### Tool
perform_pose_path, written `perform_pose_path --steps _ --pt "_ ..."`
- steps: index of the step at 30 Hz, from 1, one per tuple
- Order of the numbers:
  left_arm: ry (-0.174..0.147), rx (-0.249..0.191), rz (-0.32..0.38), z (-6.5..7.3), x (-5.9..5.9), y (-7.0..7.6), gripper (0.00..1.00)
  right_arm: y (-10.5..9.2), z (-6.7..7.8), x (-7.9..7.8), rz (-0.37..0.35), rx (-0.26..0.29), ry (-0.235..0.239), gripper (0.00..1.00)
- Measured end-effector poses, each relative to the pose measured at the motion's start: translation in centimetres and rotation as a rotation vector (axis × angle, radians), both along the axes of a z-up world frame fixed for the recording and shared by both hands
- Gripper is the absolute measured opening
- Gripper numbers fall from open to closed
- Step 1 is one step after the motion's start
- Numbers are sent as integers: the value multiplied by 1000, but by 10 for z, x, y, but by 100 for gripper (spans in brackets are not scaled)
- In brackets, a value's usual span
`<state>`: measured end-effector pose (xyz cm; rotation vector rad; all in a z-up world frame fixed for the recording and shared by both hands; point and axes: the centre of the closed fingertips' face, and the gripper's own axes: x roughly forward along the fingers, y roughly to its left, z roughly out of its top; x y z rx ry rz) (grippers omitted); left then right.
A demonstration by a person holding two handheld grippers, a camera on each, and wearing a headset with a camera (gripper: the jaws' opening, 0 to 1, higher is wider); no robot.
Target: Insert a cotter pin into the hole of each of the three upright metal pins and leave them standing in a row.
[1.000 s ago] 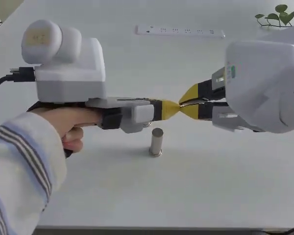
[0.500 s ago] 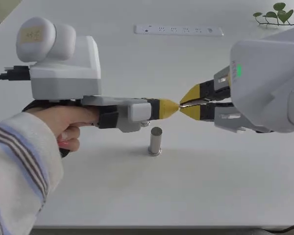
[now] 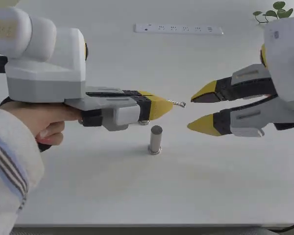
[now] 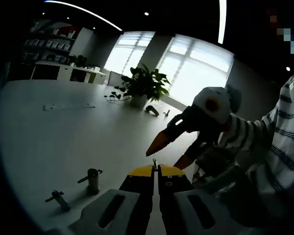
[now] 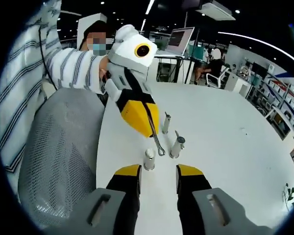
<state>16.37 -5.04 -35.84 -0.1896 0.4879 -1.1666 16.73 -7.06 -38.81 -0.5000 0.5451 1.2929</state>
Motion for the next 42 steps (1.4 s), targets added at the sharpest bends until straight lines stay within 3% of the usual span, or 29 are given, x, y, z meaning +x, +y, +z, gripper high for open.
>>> perform_pose_path --steps 1,3,7,9,14,18,28,33,36,37,42 --pt "-3 2 -8 1 -2 0 0 3 3 -3 6 22 13 23" --pt "-11 7 -31 1 -4 -1 0 3 5 -9 27 63 89 23" --pt "-58 25 -86 2 -9 0 0 3 8 -7 32 98 107 20" --pt "-89 38 -115 2 -13 -1 0 8 10 -11 31 138 157 16" --pt "-106 50 -149 1 -18 0 0 13 16 -17 49 191 204 6" --pt "-120 55 -161 1 -18 0 0 15 17 -21 59 204 216 1" --pt "-147 76 -193 -1 -22 -2 0 14 15 -29 95 196 223 0" --pt "-154 78 -205 -3 -25 -3 0 13 14 -34 123 180 196 0" --pt "-189 97 -202 -5 -22 -3 1 13 15 -34 123 176 184 0" --pt "-231 110 -195 -6 -18 -2 2 13 16 -34 124 179 180 0" --pt "-246 134 -165 -11 -8 5 5 10 14 -26 104 150 135 0"
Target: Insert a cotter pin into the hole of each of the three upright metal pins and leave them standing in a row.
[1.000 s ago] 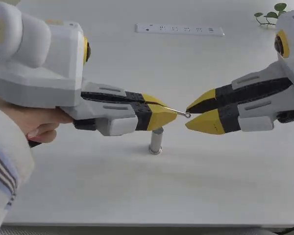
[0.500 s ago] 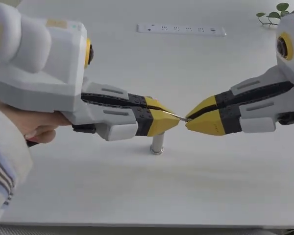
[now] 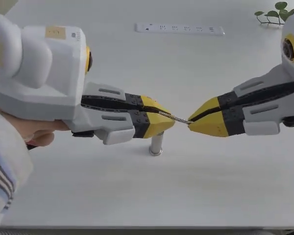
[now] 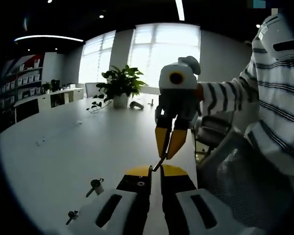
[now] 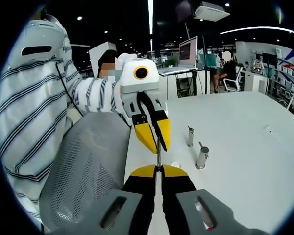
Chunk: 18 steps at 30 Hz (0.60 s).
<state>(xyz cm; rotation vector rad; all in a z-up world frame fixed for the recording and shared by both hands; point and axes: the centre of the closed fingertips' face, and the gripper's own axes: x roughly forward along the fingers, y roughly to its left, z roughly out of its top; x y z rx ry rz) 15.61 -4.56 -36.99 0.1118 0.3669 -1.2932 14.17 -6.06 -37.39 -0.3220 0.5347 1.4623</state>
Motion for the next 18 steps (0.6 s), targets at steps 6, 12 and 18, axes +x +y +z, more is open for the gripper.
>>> perform_pose_path --steps 6,12,18 --pt "1 33 24 -13 14 11 19 -8 -14 10 -12 -69 -31 0" --pt "16 71 22 -25 14 11 20 -8 -28 12 -8 -91 -38 0" --pt "35 120 9 -40 14 13 21 -9 -40 16 -32 -95 -28 0"
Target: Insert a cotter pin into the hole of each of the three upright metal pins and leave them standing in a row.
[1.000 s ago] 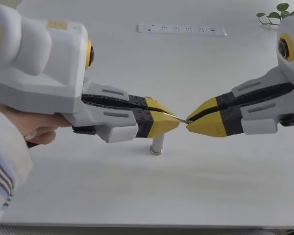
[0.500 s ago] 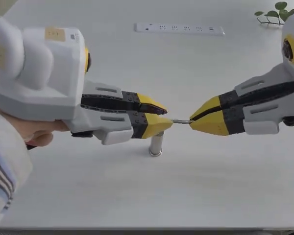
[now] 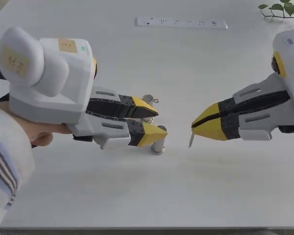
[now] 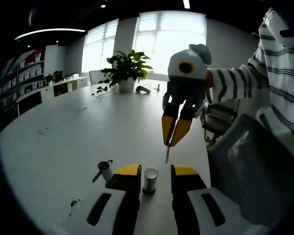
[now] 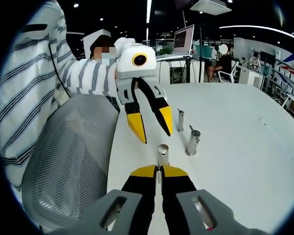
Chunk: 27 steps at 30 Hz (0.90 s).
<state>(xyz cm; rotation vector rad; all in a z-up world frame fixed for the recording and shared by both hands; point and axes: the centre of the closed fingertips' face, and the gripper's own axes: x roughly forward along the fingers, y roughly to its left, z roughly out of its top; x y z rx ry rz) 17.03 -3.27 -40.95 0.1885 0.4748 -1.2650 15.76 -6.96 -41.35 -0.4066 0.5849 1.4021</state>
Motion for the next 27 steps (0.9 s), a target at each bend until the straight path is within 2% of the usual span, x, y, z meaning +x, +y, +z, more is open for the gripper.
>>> perform_pose_path --steps 4,7,10,18,21,25,27 --pt "7 8 -2 -3 -1 0 22 -1 2 2 -20 21 8 0" --pt "12 -4 5 -3 -1 -2 23 1 11 3 -33 55 15 0" --pt "22 -31 -10 -1 -5 -10 22 4 21 3 -33 89 11 0" --pt "33 -62 -51 0 -13 -33 21 16 51 4 -41 198 14 0" --pt "37 -80 -56 2 -12 -37 17 17 56 2 -39 212 12 0" --pt "38 -100 -50 7 -10 -38 0 14 57 3 -38 215 12 0" --pt "47 -103 -53 9 -10 -37 0 13 57 4 -40 214 8 0"
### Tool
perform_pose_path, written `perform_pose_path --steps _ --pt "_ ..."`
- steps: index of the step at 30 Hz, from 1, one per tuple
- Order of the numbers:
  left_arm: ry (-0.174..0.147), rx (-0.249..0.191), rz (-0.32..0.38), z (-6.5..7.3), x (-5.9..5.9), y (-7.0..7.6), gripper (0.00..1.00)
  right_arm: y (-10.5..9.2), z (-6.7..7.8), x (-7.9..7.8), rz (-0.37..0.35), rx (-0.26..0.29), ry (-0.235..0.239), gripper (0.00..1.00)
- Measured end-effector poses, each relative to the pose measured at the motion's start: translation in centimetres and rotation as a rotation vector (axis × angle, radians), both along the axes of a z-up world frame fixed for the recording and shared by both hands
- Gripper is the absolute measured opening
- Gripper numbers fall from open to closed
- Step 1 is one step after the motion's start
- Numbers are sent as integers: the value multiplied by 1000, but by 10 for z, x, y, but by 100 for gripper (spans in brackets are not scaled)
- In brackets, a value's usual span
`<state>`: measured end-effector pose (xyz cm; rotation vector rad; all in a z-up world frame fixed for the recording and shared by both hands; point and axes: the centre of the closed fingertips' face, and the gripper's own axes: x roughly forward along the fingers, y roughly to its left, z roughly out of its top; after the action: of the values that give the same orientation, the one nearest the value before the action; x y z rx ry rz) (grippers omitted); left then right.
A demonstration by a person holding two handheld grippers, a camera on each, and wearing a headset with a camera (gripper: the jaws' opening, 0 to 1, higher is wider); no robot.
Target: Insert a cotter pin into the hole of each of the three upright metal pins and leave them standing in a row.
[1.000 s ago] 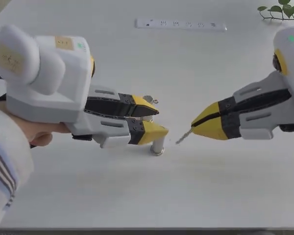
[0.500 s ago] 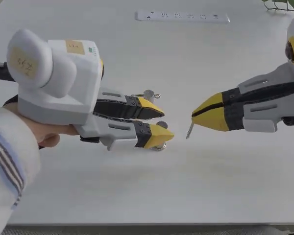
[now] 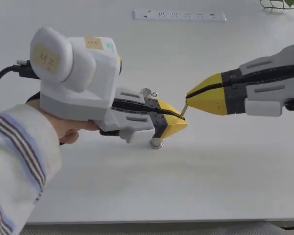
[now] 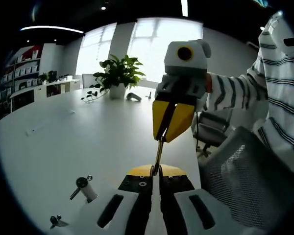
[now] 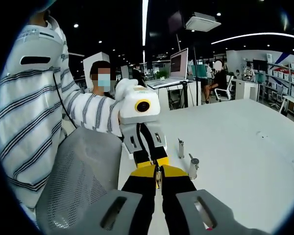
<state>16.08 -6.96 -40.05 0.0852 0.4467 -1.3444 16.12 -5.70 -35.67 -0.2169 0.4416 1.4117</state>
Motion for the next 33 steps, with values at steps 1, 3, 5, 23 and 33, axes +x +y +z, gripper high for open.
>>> perform_pose_path --steps 1,3,5,23,33 --pt "4 -1 -6 0 -1 0 0 -1 0 0 -1 1 -1 0" --pt "22 0 -19 2 -5 0 0 -2 1 0 -1 4 2 0" --pt "23 8 -29 3 -7 0 0 -3 1 -1 3 4 4 0" --pt "5 124 -132 4 -24 7 0 -16 -20 -19 71 -102 25 0" --pt "-43 153 -189 12 -32 7 0 -13 -25 -31 99 -103 47 0"
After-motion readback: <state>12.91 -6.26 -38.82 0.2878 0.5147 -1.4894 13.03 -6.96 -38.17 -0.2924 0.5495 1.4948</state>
